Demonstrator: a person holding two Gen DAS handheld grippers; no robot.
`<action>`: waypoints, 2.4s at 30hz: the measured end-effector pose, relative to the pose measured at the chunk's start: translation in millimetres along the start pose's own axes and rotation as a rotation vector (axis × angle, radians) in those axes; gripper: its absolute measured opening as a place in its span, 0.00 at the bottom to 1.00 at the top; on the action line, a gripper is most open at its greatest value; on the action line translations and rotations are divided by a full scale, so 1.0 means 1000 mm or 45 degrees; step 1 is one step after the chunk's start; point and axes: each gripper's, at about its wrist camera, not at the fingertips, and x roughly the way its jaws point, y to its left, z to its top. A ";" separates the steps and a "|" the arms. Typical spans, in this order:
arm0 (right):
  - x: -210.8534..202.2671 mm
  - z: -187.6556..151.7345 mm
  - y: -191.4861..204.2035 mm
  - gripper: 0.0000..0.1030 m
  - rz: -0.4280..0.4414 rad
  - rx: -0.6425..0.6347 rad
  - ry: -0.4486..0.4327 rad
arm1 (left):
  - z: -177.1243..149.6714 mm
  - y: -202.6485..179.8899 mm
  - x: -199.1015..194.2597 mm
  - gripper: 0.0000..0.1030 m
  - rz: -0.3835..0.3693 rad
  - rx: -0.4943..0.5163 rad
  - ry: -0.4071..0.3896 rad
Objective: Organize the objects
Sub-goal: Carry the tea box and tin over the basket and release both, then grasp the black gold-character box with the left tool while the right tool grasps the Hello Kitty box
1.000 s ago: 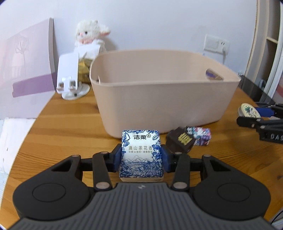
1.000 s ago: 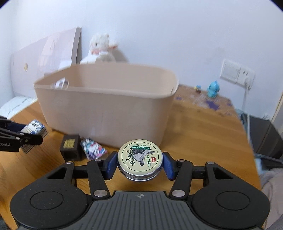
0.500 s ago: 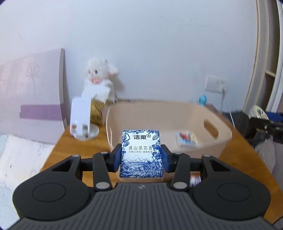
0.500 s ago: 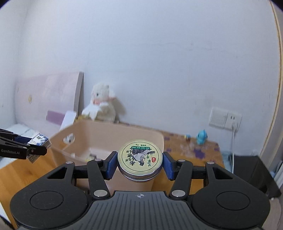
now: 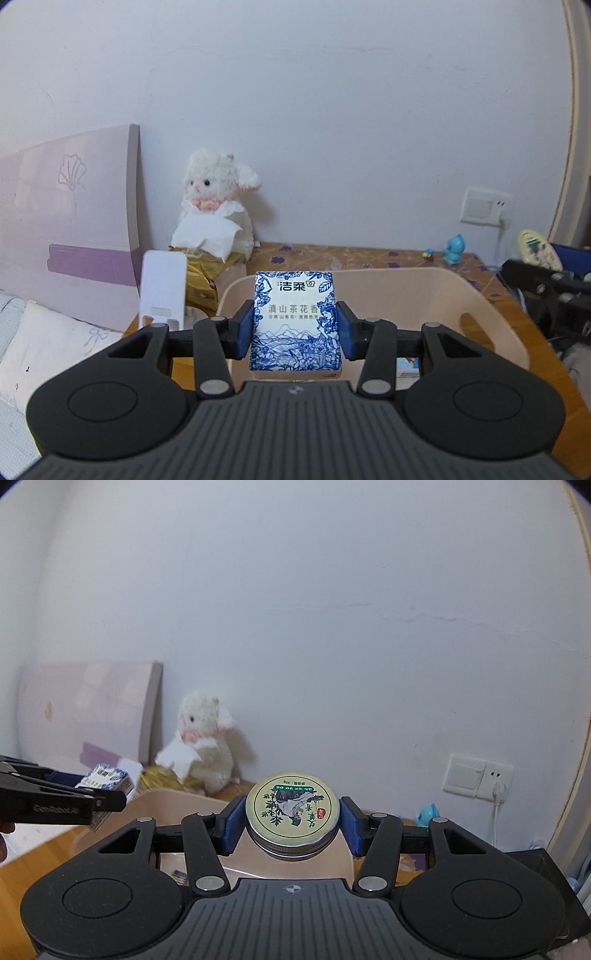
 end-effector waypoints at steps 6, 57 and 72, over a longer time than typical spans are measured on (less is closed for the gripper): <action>0.050 -0.022 0.016 0.50 0.009 -0.088 0.193 | -0.010 -0.012 0.046 0.46 0.005 0.047 0.180; -0.009 -0.148 0.006 1.00 -0.009 -0.047 0.536 | -0.118 -0.031 0.007 0.92 -0.105 0.079 0.415; 0.014 -0.162 0.015 1.00 0.096 -0.028 0.569 | -0.146 -0.024 0.034 0.91 -0.040 0.090 0.445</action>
